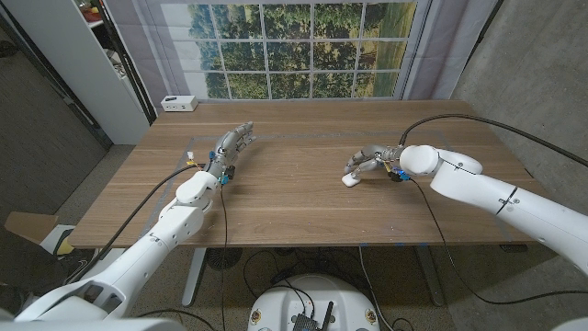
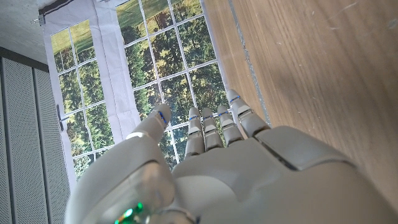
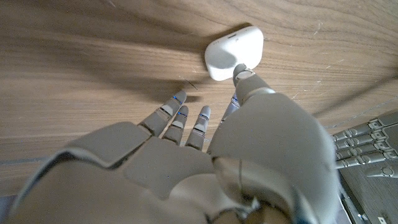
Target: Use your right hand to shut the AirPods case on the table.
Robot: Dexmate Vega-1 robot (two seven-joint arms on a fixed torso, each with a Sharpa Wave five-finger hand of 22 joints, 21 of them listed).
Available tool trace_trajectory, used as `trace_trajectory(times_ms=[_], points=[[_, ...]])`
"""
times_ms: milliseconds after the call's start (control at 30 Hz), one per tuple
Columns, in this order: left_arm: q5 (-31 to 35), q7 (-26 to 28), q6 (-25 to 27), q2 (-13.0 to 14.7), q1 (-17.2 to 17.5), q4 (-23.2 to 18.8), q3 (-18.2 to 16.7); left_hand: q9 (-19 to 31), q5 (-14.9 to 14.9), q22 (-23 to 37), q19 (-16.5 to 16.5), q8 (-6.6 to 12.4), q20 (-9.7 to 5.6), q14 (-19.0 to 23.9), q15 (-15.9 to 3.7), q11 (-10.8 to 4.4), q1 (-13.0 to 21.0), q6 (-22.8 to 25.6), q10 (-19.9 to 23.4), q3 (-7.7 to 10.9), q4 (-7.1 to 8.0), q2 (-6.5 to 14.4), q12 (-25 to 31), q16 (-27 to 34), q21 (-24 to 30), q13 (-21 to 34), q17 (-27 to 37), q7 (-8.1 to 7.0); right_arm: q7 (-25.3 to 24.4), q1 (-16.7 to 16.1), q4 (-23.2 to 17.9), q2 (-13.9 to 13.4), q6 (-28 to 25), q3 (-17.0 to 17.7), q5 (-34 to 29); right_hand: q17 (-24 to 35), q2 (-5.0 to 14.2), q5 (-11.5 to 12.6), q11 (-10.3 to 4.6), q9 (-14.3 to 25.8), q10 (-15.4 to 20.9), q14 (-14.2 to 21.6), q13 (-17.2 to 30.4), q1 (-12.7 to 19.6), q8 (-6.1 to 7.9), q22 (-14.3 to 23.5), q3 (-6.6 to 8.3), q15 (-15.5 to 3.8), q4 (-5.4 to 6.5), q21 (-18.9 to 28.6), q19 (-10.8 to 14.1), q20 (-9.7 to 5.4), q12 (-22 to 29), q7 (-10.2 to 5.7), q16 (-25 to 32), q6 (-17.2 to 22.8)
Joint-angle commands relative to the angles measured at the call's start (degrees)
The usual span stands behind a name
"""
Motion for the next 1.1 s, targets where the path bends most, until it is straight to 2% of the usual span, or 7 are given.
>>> trace_trajectory(times_ms=[33, 300, 333, 367, 467, 533, 1100], points=[[0.54, 0.94, -0.29, 0.28, 0.55, -1.14, -0.13, 0.13, 0.43, 0.3, -0.19, 0.19, -0.12, 0.14, -0.28, 0.1, 0.71, 0.49, 0.11, 0.06, -0.48, 0.21, 0.44, 0.24, 0.03, 0.26, 0.16, 0.12, -3.2, -3.19, -2.24, -1.51, 3.85, 5.12, 2.93, 0.11, -0.52, -0.22, 0.61, 0.65, -0.04, 0.3, 0.1, 0.52, -0.19, 0.01, -0.64, -6.9, 0.17, 0.09, 1.28, -0.57, -0.43, 0.13, -0.37, -0.97], [0.73, 0.98, -0.49, 0.4, 0.56, -1.38, -0.17, 0.15, 0.44, 0.29, -0.21, 0.16, -0.11, 0.13, -0.23, 0.1, 0.89, 0.55, 0.13, -0.07, -0.72, 0.2, 0.45, 0.25, 0.03, 0.28, 0.16, 0.1, -9.46, -8.75, 1.35, -0.01, 14.55, 13.04, 11.96, 0.3, 0.17, -0.02, 1.34, 1.21, -1.19, 1.14, 0.16, -0.63, -3.37, 0.05, -2.22, -6.52, 1.19, 0.27, 3.87, -0.86, -1.54, -0.81, -0.62, -8.87], [0.54, 0.96, -0.4, 0.35, 0.58, -1.39, -0.23, 0.15, 0.44, 0.29, -0.21, 0.14, -0.1, 0.14, -0.25, 0.01, 0.91, 0.51, 0.14, -0.1, -0.74, 0.2, 0.45, 0.26, 0.03, 0.28, 0.16, 0.07, -11.0, -9.57, 2.94, 0.69, 17.4, 13.92, 12.6, 0.27, 0.27, 0.25, 1.72, 0.03, -1.97, 1.46, -0.07, -1.5, -6.93, 0.05, -3.18, -6.4, 1.38, -0.04, 4.38, -1.09, -2.22, -0.82, -0.91, -14.52], [0.53, 0.96, -0.39, 0.36, 0.59, -1.39, -0.23, 0.16, 0.44, 0.29, -0.22, 0.13, -0.1, 0.14, -0.21, -0.08, 0.93, 0.51, 0.09, -0.12, -0.77, 0.2, 0.43, 0.26, 0.03, 0.28, 0.17, 0.06, -11.08, -9.6, 3.08, 0.7, 17.76, 13.91, 12.63, 0.21, 0.35, 0.34, 1.72, -0.64, -2.49, 1.52, -0.23, -1.56, -8.48, 0.03, -3.49, -6.33, 1.27, -0.18, 4.59, -0.95, -2.59, -1.0, -1.12, -16.75], [0.77, 1.03, -0.5, 0.47, 0.57, -1.49, -0.22, 0.16, 0.43, 0.29, -0.22, 0.11, -0.1, 0.14, -0.19, -0.03, 0.97, 0.51, 0.11, -0.2, -0.83, 0.21, 0.44, 0.28, 0.03, 0.29, 0.18, 0.08, -14.12, -11.32, 6.08, 2.53, 23.52, 15.71, 14.36, 0.13, 0.29, 0.39, 1.73, -1.24, -3.39, 1.28, -0.38, -1.6, -9.56, 0.01, -3.78, -6.19, 1.15, -0.25, 4.86, -1.1, -3.05, -1.11, -1.42, -18.19], [0.87, 1.2, -0.58, 0.48, 0.59, -1.59, -0.26, 0.17, 0.43, 0.29, -0.23, 0.12, -0.11, 0.13, -0.19, -0.12, 1.0, 0.55, 0.22, -0.23, -0.85, 0.23, 0.49, 0.28, 0.03, 0.29, 0.19, 0.11, -15.28, -11.95, 7.14, 3.28, 25.77, 16.37, 14.99, 0.02, 0.44, 0.48, 1.64, -2.71, -3.51, 1.44, -0.66, -1.84, -12.26, -0.02, -4.34, -6.24, 1.17, -0.49, 5.1, -1.41, -3.25, -0.92, -1.76, -22.67], [1.2, 0.75, -1.24, -0.14, -0.45, -0.46, 0.04, 0.2, 0.42, 0.29, -0.27, 0.01, -0.08, 0.15, -0.2, 0.05, 1.16, 0.46, 0.22, -0.56, -1.04, 0.3, 0.49, 0.33, 0.03, 0.32, 0.24, -0.04, -17.77, -14.1, 16.25, 10.01, 37.26, 19.83, 23.75, 0.0, 0.85, 0.61, 2.81, -4.24, -2.5, 3.18, -0.89, -2.77, -12.5, 0.0, -5.15, -6.0, 1.56, -0.1, 7.24, -2.42, -3.05, -0.93, -1.53, -22.83]])
